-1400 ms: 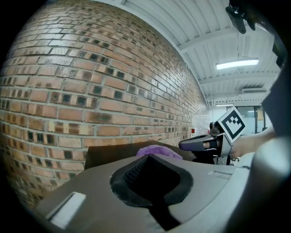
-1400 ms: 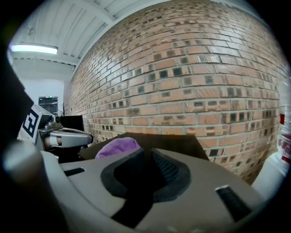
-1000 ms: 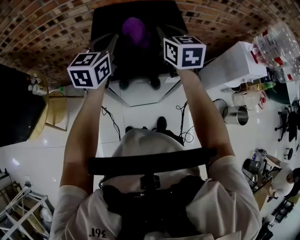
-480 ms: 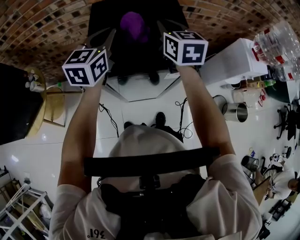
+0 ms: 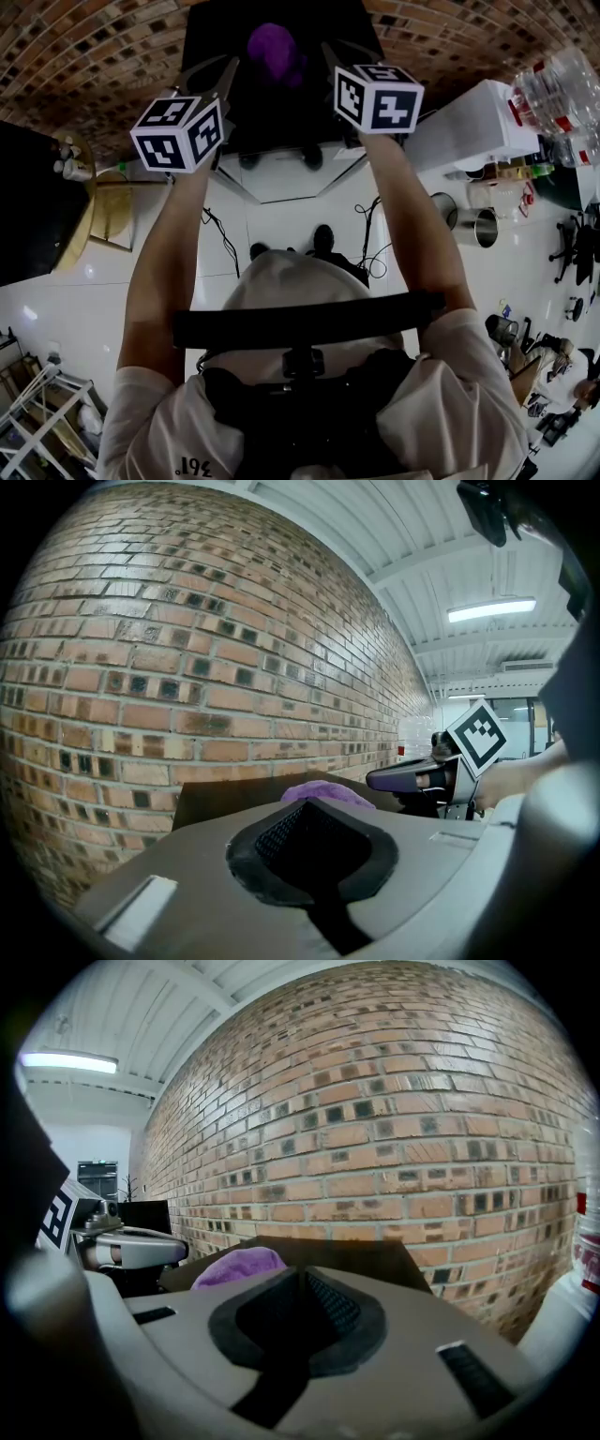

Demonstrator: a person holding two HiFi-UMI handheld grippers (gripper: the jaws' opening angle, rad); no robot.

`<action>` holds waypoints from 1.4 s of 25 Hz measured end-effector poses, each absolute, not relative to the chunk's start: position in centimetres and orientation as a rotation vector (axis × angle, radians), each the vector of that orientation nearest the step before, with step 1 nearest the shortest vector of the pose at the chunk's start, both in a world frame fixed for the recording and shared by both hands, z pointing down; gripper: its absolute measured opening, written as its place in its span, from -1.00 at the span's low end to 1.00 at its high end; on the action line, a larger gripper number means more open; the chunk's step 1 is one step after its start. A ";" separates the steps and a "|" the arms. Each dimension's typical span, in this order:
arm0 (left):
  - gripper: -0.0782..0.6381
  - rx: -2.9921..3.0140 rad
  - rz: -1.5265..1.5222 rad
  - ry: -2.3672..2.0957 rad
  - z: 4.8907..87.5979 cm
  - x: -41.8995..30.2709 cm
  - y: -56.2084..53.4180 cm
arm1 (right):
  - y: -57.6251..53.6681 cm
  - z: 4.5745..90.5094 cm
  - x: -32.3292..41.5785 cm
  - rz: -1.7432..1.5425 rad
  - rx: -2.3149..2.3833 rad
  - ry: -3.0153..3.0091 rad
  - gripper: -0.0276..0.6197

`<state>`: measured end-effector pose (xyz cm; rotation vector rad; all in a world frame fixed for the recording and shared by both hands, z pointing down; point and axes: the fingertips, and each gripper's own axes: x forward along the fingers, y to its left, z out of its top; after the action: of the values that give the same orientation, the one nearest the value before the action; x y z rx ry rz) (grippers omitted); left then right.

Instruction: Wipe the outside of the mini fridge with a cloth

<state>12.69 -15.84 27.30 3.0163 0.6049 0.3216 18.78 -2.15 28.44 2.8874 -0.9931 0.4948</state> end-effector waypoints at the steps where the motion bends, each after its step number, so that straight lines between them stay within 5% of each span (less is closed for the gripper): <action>1: -0.78 3.016 0.322 0.606 27.3 12.7 -15.8 | -2.1 28.5 18.8 0.496 2.887 -0.992 -0.78; 35: -0.78 3.016 0.324 0.606 27.3 12.7 -15.8 | -2.1 28.8 19.0 0.520 2.866 -0.982 -0.85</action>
<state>12.67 -15.80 27.28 3.0156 0.6065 0.3235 19.02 -2.14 28.79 2.8656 -0.9819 0.5199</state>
